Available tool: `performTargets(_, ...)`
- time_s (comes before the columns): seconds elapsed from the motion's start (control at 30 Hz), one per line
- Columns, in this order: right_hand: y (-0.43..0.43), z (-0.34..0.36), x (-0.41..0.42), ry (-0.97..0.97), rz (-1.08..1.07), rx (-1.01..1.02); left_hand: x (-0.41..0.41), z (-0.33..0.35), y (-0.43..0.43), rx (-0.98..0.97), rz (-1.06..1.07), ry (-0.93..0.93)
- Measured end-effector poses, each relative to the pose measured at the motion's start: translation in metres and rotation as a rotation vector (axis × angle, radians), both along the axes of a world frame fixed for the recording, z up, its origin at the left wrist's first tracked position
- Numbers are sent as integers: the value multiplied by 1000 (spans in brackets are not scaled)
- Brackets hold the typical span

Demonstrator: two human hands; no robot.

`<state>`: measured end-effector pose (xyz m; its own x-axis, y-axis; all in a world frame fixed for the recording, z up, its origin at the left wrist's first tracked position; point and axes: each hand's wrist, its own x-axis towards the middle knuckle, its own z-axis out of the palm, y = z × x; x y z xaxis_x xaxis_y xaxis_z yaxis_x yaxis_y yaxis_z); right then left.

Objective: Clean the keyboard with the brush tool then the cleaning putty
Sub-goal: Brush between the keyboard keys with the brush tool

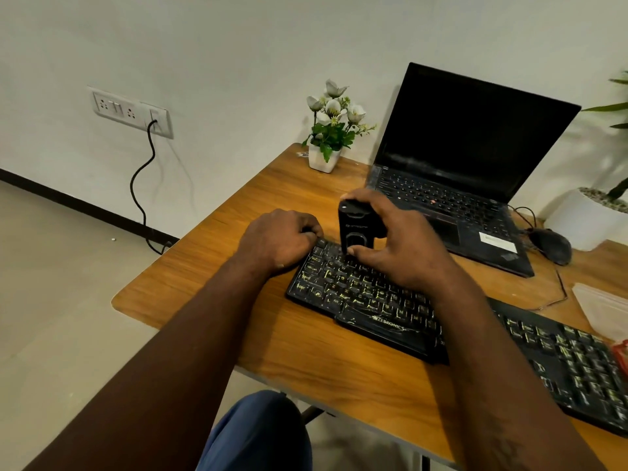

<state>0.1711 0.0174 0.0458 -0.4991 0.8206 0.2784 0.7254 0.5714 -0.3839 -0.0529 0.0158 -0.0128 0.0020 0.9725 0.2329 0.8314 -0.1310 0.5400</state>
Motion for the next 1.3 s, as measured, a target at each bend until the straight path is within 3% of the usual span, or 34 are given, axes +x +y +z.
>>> performTargets(0.13,0,9,35,61,-49,-102,1,-1,1,-11,-9,-13)
performTargets(0.3,10,1,14,256,-60,-71,2,-5,3,58,-68,18)
performTargets(0.57,12,7,46,153,-46,-206,3,-6,3,88,-121,33)
performTargets(0.73,9,-1,40,323,-59,-174,3,-6,4,71,-114,20)
performTargets(0.93,8,-6,37,186,-37,-112,2,-6,2,67,-118,11)
performTargets(1.2,1,-3,38,251,-37,-87,2,-6,3,86,-144,-2)
performTargets(1.3,-2,-10,24,188,21,-70,0,-6,3,81,-165,-13)
